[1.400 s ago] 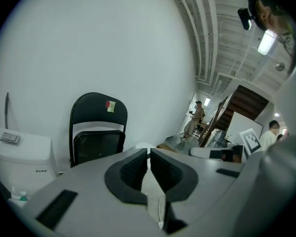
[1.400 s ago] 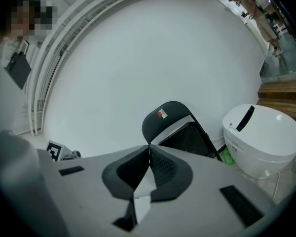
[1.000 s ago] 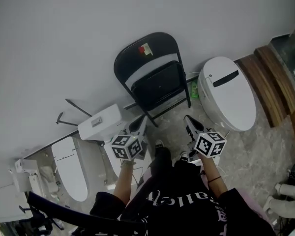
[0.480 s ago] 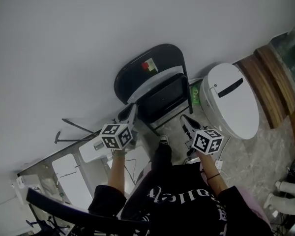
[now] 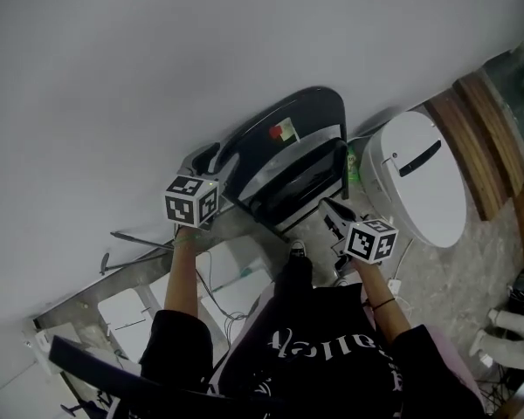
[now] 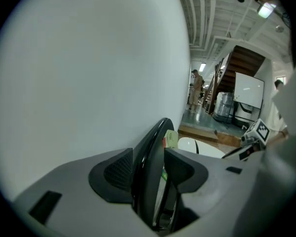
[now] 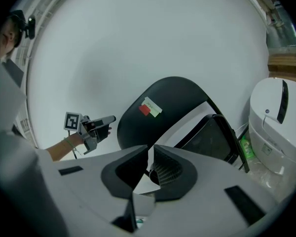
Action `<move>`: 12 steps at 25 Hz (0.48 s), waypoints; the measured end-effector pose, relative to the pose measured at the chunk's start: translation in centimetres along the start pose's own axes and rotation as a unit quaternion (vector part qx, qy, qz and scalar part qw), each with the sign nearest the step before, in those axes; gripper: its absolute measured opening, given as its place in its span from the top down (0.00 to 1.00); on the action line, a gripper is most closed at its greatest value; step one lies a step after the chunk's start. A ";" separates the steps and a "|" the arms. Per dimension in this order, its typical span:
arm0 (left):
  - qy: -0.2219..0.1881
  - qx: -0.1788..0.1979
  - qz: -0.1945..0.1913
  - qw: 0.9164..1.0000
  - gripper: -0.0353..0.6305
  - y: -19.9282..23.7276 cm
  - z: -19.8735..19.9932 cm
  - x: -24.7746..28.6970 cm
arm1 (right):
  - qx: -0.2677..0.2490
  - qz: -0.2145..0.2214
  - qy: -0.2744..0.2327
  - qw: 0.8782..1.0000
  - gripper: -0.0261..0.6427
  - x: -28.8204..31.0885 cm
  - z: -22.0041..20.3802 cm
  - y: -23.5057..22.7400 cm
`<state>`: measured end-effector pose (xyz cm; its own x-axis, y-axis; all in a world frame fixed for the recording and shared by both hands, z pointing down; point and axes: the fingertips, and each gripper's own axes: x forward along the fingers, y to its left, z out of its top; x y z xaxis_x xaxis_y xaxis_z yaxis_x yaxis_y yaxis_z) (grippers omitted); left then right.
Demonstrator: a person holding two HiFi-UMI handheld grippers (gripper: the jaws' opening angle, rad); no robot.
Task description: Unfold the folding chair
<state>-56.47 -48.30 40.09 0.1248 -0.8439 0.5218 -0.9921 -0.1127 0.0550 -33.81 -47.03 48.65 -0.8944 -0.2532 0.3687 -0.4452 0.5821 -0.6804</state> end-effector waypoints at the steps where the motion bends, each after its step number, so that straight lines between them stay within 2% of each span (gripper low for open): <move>1: 0.010 0.006 -0.010 1.000 0.67 0.4 0.0 0.6 | 0.002 0.000 0.003 1.000 0.93 0.6 0.0 0.0; 3: 0.032 0.013 -0.033 0.999 0.67 0.9 -0.2 1.8 | 0.007 0.003 0.010 1.000 0.91 1.9 0.2 0.0; 6: 0.055 0.019 -0.059 0.997 0.66 0.9 -0.9 3.5 | 0.012 0.011 0.023 1.000 0.80 3.7 0.1 -0.2; 12: 0.062 0.005 -0.088 0.994 0.66 0.8 -1.6 5.7 | 0.049 -0.002 0.045 0.998 0.76 6.8 -1.2 -2.3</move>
<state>-56.61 -52.35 44.52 0.2932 -0.7394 0.6060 -0.9548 -0.2586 0.1464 -38.83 -49.16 53.42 -0.8874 -0.1817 0.4238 -0.4542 0.5024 -0.7357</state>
